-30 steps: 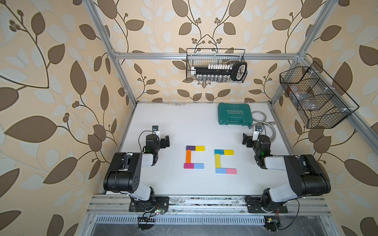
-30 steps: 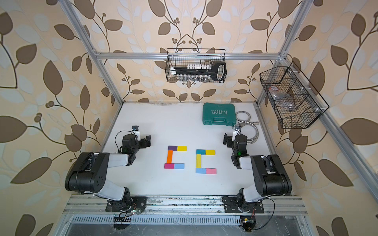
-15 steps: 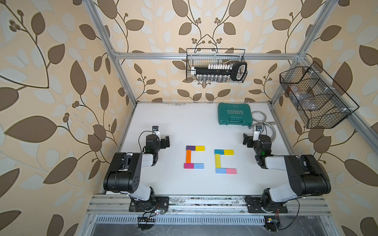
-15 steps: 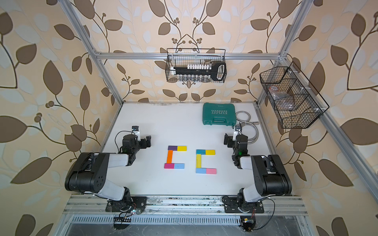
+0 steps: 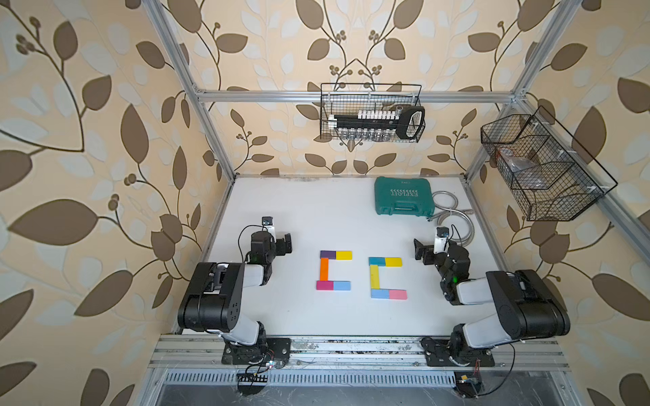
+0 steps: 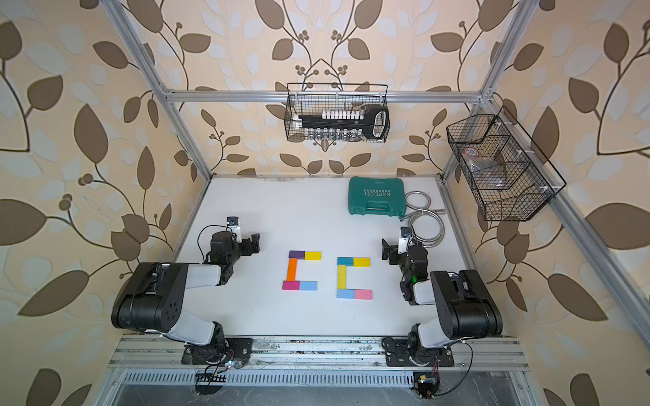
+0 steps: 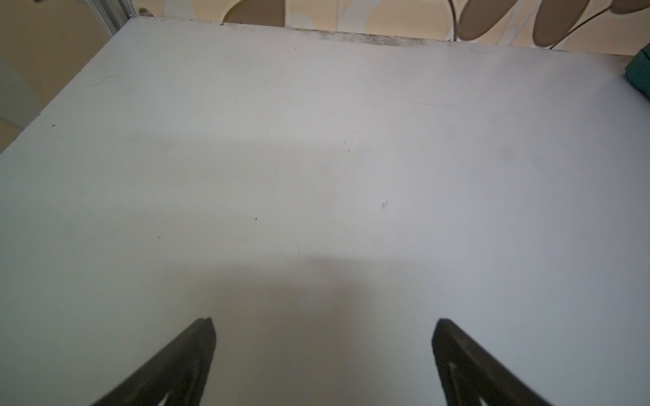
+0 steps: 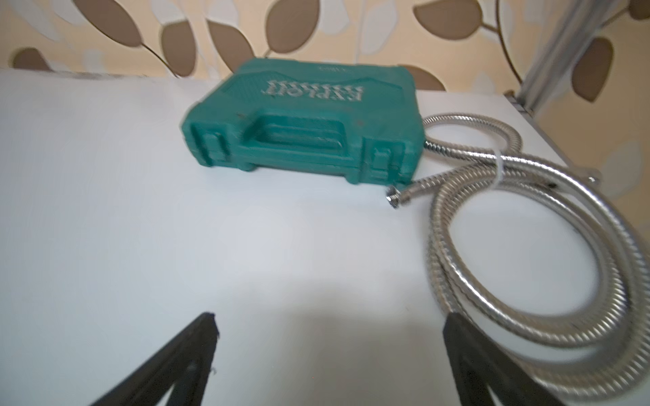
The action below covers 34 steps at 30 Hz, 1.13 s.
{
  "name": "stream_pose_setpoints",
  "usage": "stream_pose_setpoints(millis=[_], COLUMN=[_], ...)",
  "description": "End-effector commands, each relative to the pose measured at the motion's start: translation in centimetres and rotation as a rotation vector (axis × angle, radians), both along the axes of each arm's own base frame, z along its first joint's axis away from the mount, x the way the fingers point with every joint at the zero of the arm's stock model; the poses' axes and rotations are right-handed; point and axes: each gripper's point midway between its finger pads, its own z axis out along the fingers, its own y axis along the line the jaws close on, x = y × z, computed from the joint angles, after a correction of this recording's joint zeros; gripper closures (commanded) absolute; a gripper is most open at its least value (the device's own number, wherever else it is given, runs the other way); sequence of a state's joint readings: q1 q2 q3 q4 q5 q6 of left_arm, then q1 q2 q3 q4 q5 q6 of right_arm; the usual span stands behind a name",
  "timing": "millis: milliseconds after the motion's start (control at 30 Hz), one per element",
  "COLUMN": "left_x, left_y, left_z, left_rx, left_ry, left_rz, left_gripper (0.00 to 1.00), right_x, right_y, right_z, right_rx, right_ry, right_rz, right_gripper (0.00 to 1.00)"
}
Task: Assemble the letter c with building blocks
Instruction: Reset both arms
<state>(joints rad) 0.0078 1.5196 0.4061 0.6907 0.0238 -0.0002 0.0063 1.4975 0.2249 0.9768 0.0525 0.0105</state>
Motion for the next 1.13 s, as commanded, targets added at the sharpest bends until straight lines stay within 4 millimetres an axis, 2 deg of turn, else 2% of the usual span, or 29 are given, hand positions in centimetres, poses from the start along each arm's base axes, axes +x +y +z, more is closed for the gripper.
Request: stream_pose_setpoints(millis=[0, 33, 67, 133, 333, 900, 1100], left_x=[0.2, 0.2, 0.2, 0.2, 0.2, 0.5, 0.2], left_y=[-0.3, -0.2, -0.3, -0.2, -0.2, -0.3, -0.4], left_z=[1.1, 1.1, 1.1, 1.1, 1.1, 0.6, 1.1], left_rx=[-0.007, -0.008, -0.008, -0.008, -0.008, 0.0, 0.002], left_ry=[-0.037, -0.036, -0.036, -0.036, -0.036, -0.013, -0.035], left_rz=[-0.013, -0.013, -0.013, -0.012, -0.013, -0.013, -0.015], left_gripper=[0.01, 0.01, 0.01, 0.01, 0.01, 0.01, 0.01], right_x=[3.0, 3.1, 2.4, 2.8, 3.0, 3.0, 3.0], right_y=[1.2, 2.2, 1.0, -0.5, 0.2, 0.2, 0.2], right_z=[1.7, 1.7, 1.7, 1.8, 1.5, 1.5, 1.5], right_rx=[0.011, 0.014, 0.03, 0.056, -0.011, -0.009, -0.009], right_ry=[-0.007, 0.015, 0.008, -0.012, 0.025, 0.027, 0.028], right_rz=[0.077, 0.152, 0.099, 0.022, 0.003, 0.004, 0.004], right_gripper=[0.02, 0.02, 0.02, 0.02, 0.02, 0.02, 0.02])
